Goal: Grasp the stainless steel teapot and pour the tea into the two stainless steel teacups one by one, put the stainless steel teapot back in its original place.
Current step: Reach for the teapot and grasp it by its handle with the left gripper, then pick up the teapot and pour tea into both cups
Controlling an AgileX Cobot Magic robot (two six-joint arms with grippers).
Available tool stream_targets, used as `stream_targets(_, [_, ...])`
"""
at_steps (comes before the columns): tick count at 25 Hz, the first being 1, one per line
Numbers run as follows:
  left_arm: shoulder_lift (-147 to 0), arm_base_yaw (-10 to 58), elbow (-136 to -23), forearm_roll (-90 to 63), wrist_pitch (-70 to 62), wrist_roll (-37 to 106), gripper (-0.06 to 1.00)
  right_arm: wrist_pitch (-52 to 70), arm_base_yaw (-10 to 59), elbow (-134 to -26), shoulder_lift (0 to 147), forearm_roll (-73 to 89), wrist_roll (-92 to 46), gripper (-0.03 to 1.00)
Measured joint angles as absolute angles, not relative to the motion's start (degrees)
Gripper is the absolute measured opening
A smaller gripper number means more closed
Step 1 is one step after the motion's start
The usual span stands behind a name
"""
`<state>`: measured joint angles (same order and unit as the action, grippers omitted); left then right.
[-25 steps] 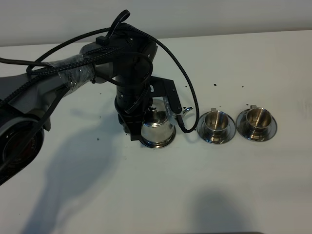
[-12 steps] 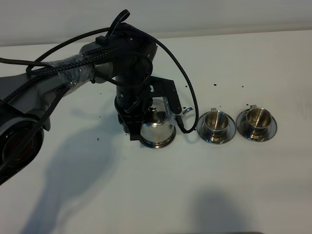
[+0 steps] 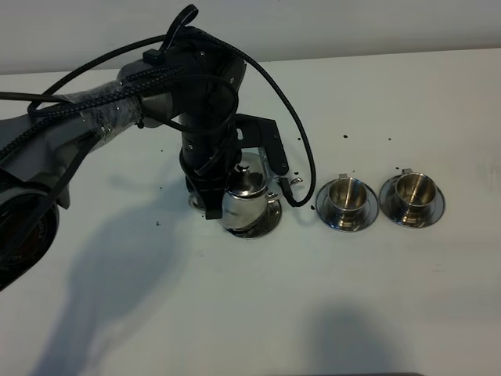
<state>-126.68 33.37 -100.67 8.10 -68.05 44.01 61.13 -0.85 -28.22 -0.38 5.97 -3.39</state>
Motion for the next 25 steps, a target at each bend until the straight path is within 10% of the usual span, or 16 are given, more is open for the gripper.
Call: stream_targets(25, [-121.85, 31.59, -100.67, 3.22, -61.31, 51.03, 0.22, 61.13, -0.85, -28.22, -0.38, 5.98, -3.4, 0.21])
